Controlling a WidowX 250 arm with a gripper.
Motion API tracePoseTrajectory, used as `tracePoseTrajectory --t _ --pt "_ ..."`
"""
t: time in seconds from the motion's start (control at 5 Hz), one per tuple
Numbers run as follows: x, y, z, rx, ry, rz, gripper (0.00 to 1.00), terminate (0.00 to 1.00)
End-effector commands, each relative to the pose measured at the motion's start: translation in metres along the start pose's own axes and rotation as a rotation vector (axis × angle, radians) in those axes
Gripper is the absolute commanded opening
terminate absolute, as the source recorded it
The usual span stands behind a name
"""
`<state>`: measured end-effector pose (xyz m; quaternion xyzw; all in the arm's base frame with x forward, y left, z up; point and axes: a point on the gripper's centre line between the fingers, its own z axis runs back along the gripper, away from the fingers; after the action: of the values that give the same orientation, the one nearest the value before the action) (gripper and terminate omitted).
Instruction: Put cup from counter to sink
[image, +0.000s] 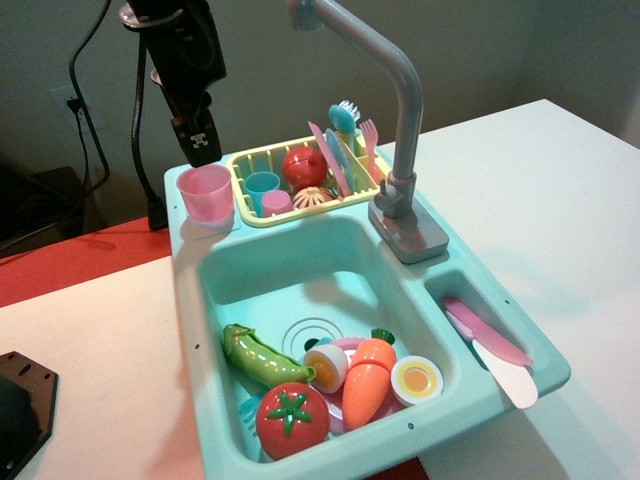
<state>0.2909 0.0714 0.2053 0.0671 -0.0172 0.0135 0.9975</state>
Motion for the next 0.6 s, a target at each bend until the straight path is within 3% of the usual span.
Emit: tracePoseTrajectory --t 0.0,0.4 --pt "0.0 0.0 0.0 0.0 0.0 0.0 1.0 0.0" --pt "-0.015 -0.012 -0.021 -0.024 0.053 -0.013 1.0 0.0"
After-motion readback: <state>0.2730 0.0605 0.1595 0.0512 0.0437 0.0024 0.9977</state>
